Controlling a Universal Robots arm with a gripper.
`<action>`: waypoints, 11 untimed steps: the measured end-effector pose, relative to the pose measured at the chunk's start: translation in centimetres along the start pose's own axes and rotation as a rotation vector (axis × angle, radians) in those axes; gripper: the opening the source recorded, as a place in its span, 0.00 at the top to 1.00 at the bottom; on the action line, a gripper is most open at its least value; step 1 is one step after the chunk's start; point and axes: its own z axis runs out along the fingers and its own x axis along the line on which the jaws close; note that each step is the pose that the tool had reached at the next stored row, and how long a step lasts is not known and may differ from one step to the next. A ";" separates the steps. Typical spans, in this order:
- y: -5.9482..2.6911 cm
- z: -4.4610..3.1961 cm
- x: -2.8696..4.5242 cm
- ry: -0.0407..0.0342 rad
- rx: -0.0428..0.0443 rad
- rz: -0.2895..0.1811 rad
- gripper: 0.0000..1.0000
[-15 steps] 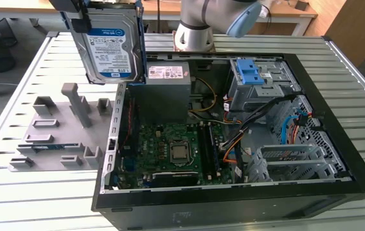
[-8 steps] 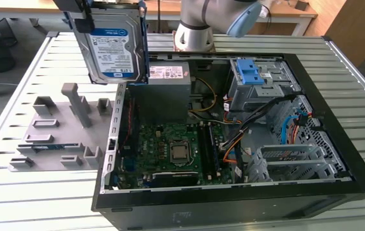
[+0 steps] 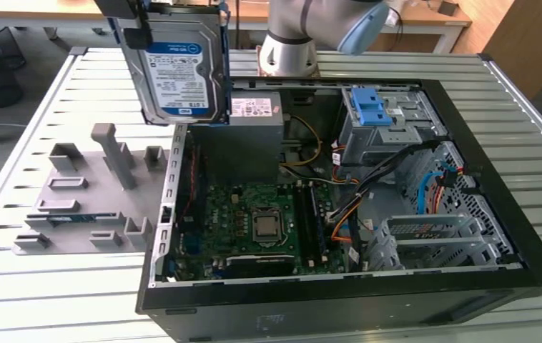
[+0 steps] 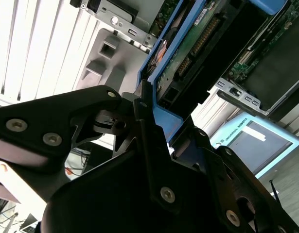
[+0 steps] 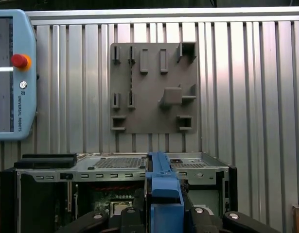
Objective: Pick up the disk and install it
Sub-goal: 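Pick up the disk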
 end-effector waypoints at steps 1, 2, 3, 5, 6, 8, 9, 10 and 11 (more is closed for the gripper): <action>-0.31 -0.01 0.00 0.0000 0.0000 0.000 0.64; -0.60 -0.01 0.00 0.0000 -0.0001 0.000 0.64; -0.82 -0.01 0.03 0.0001 -0.0002 0.000 0.64; -1.08 0.00 0.14 -0.0001 0.0000 0.000 0.64; -1.13 0.01 0.24 0.0000 -0.0001 0.000 0.64; -1.16 0.02 0.56 0.0001 0.0015 0.000 0.64; -1.16 0.04 0.86 -0.0001 0.0034 0.000 0.64; -1.18 0.05 1.17 -0.0002 0.0055 0.000 0.64; -1.19 0.06 1.47 -0.0001 0.0072 0.000 0.64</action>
